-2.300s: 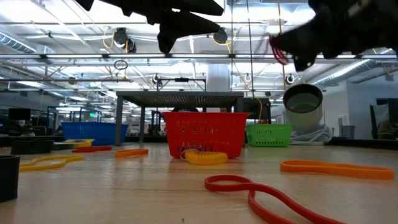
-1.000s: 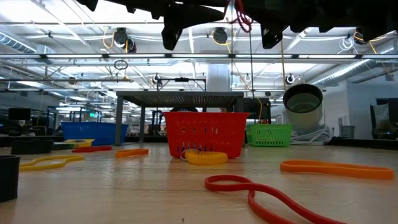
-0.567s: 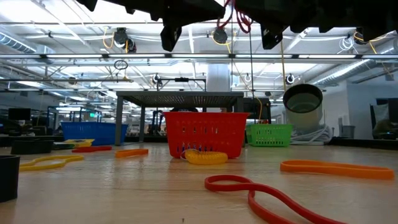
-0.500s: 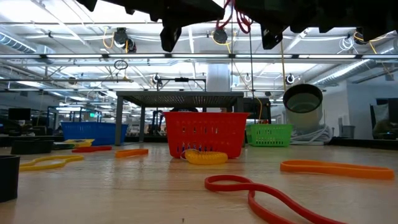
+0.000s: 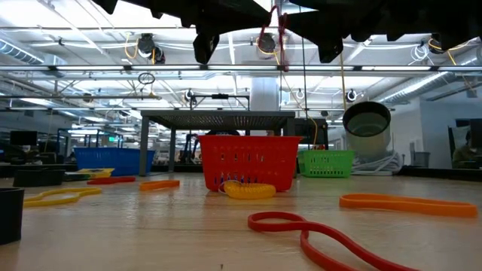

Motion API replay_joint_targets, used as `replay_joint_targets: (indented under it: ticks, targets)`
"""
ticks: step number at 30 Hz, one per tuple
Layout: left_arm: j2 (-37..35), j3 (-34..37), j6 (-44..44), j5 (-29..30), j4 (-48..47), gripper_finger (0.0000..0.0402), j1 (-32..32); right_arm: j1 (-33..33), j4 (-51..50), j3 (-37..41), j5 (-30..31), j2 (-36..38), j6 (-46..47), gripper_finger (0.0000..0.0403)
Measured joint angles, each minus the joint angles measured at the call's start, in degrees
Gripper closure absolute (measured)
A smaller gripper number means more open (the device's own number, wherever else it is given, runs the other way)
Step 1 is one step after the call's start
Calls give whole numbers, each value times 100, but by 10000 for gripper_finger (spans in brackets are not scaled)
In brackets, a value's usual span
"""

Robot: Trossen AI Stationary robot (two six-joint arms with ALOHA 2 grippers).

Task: Pick & Place Office Desk Supplies
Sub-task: Put the top right red rubber band into the blue basket

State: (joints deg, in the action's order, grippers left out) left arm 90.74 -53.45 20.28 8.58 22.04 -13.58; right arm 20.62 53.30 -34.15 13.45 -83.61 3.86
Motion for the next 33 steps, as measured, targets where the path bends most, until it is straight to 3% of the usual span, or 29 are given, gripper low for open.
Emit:
replay_joint_targets:
  ticks: [5, 9, 15, 23, 33]
  targets:
    - [0, 0, 73, -2, -51, 400, 0, 0, 0, 0, 0, 0, 82, 138]
    - [0, 0, 79, 27, -143, 400, 0, 0, -27, 0, -3, 1, 107, 117]
    - [0, 1, 78, 45, -264, 400, 0, 0, -876, 4, -18, 247, 510, 125]
    - [-65, 2, -358, 53, -235, 400, 209, 53, -2474, 4, -15, 1172, 1117, 142]
    - [-925, 2, -536, 59, -994, 400, 746, 613, -2795, 4, 7, 1910, 687, 144]
